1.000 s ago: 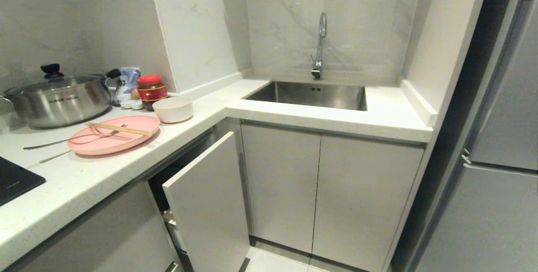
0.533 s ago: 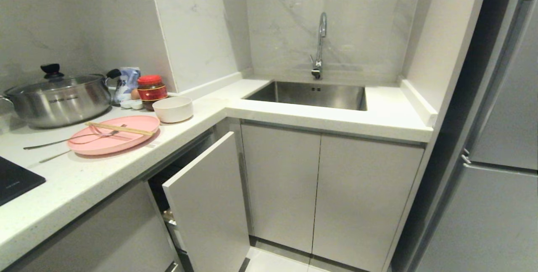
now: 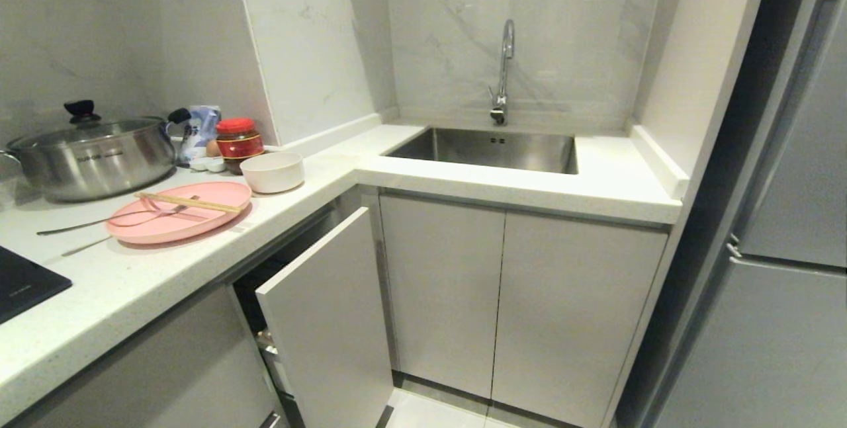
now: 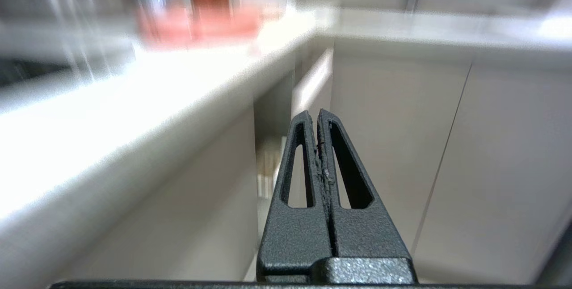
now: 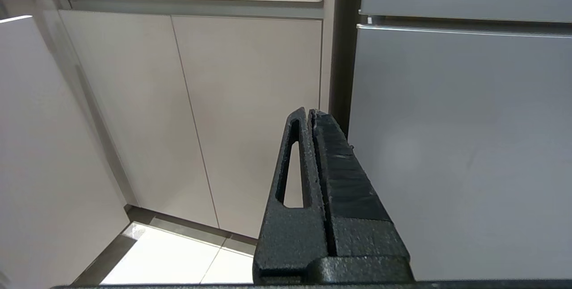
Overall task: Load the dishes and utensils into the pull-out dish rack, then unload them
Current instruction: Open the cupboard
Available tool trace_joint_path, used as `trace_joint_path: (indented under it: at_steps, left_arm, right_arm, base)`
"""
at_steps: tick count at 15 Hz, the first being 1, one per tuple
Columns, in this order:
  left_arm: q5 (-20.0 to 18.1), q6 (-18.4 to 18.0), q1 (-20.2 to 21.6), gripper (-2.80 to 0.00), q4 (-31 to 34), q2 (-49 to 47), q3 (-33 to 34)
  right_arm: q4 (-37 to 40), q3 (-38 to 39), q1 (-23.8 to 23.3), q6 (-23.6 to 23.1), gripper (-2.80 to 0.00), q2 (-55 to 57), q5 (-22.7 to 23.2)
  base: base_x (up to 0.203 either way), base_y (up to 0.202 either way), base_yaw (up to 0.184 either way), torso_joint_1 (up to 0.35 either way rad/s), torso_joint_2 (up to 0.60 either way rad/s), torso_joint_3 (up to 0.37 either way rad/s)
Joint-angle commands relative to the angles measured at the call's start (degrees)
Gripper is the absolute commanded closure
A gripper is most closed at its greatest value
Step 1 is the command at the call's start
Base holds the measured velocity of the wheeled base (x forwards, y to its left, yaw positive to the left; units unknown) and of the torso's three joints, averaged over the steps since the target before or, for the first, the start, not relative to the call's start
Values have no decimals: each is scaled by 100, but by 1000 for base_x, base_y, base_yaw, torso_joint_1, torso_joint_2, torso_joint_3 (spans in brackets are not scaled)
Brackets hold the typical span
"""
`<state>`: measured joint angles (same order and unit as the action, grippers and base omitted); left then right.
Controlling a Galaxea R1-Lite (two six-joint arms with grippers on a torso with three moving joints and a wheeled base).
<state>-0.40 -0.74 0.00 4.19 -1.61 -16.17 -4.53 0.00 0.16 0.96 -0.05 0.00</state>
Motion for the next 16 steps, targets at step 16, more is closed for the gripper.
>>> trace_joint_path:
  at_steps: [16]
  left_arm:
    - [165, 86, -1341, 0, 463, -7854, -5859]
  right_arm:
    - [-4, 151, 2, 0, 0, 5, 0]
  base:
    - [0, 0, 0, 0, 0, 0]
